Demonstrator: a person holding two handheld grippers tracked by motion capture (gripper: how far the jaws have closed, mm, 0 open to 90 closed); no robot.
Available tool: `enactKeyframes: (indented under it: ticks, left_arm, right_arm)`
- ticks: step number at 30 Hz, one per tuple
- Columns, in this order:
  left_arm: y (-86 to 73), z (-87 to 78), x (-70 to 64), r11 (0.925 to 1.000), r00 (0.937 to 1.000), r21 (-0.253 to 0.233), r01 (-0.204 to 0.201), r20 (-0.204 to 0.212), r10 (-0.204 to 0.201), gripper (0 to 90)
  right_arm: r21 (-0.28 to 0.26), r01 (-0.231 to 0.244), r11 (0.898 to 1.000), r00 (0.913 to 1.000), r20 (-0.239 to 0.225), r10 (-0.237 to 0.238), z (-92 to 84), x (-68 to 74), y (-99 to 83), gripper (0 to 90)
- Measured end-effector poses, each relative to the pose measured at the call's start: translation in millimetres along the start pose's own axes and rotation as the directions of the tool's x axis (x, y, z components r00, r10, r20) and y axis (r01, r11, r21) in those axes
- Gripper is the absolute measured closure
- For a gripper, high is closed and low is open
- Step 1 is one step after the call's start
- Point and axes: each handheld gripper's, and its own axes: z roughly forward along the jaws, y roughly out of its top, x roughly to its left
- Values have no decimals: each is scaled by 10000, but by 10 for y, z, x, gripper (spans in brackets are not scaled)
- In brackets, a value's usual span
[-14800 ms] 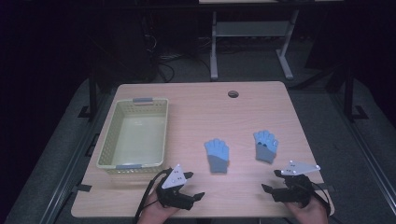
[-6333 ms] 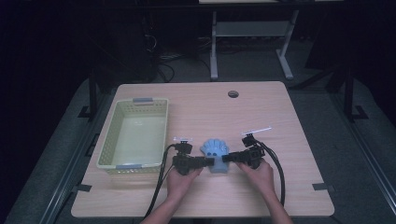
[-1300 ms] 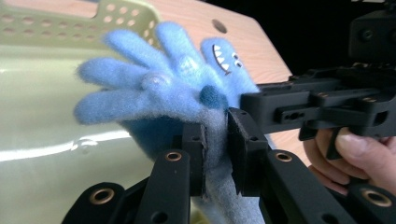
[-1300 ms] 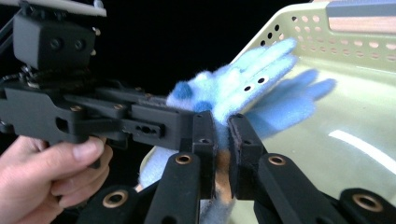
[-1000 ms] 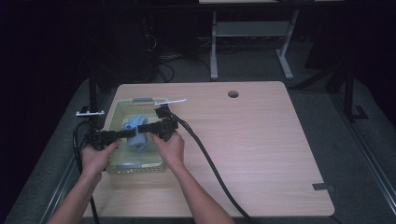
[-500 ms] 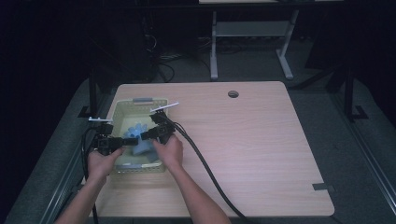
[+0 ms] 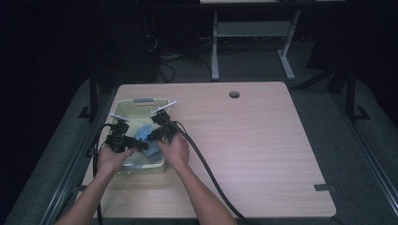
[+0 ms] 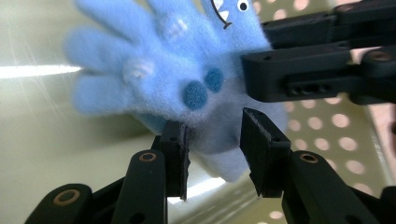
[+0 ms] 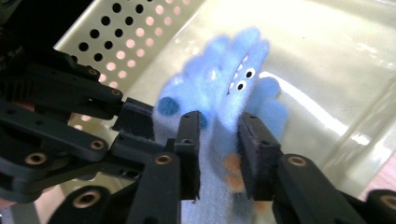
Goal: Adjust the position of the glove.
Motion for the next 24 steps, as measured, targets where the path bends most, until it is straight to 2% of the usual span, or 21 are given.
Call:
enactKeyframes:
  ticks: [5,8,11,17,24]
  left_arm:
    - [-9,-4,-5,10000,10000,-50,2,91,-1,680]
    - [-13,-18,1,10000,9999,-18,-92,67,92,716]
    - [-16,-20,-10,9999,9998,-37,-100,150,100,726]
    - [-30,-38,0,9996,9996,120,-257,154,255,789]
    - [-25,-161,43,9982,10000,-591,-62,39,64,774]
  right_arm:
    - [-20,239,9997,9990,390,-238,-68,18,29,642]
    - [0,310,9995,9991,282,-310,-98,15,36,656]
    - [392,430,9983,9991,52,-432,-83,27,43,694]
    - [48,362,9993,9993,22,-362,-135,20,53,691]
    - [-436,382,9983,9990,-227,-392,-303,-5,64,656]
